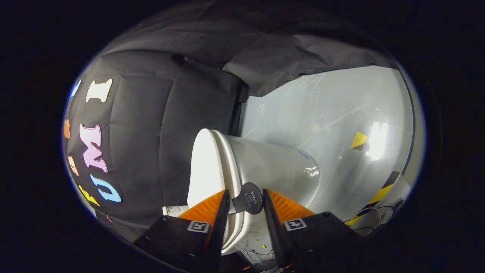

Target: Open the toilet lid.

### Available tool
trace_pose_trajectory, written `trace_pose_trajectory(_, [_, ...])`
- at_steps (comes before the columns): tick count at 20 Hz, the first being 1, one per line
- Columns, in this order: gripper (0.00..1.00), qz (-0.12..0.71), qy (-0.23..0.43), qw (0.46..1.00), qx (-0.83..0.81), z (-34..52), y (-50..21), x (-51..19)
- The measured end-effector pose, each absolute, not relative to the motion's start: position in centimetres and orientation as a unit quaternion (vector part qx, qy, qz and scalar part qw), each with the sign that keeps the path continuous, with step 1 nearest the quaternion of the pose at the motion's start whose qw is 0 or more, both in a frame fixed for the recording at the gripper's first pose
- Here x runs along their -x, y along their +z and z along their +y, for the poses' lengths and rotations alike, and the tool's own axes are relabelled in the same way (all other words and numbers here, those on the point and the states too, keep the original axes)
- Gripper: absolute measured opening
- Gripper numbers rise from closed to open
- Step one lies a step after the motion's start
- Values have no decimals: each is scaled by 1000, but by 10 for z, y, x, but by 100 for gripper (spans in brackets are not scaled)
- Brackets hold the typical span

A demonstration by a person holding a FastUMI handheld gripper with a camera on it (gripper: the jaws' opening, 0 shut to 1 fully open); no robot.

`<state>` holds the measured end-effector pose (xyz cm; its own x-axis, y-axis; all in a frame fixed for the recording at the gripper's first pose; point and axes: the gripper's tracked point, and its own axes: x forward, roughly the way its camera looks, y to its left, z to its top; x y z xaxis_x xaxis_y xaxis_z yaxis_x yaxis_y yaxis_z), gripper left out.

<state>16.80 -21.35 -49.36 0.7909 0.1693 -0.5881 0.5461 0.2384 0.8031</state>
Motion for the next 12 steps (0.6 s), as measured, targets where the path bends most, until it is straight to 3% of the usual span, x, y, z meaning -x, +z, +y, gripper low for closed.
trace_pose_trajectory(2, [28,281,-124,718,-625,-217,-490,-167])
trace_pose_trajectory(3, [32,272,-133,712,-633,-216,-489,-165])
trace_pose_trajectory(4, [16,268,-122,709,-640,-216,-490,-169])
trace_pose_trajectory(6, [5,270,-119,712,-637,-215,-490,-160])
trace_pose_trajectory(12, [5,272,-121,711,-637,-210,-487,-163])
